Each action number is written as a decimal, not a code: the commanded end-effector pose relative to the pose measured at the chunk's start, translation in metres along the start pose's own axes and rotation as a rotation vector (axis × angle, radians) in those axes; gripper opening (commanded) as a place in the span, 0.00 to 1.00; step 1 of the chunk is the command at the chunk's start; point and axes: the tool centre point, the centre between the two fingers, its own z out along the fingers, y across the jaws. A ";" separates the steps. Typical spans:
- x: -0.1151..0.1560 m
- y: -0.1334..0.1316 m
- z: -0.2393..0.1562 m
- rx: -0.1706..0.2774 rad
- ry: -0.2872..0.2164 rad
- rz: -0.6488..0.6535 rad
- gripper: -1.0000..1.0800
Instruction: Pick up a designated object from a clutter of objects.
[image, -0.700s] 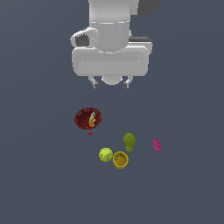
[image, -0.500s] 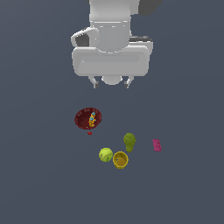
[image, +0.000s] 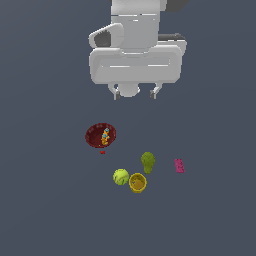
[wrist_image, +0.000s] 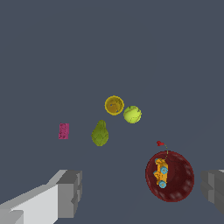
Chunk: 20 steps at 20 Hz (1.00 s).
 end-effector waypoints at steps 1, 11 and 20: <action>0.000 0.000 0.001 0.000 -0.001 0.000 0.96; 0.018 -0.001 0.030 -0.004 -0.020 -0.020 0.96; 0.048 -0.004 0.097 -0.010 -0.060 -0.063 0.96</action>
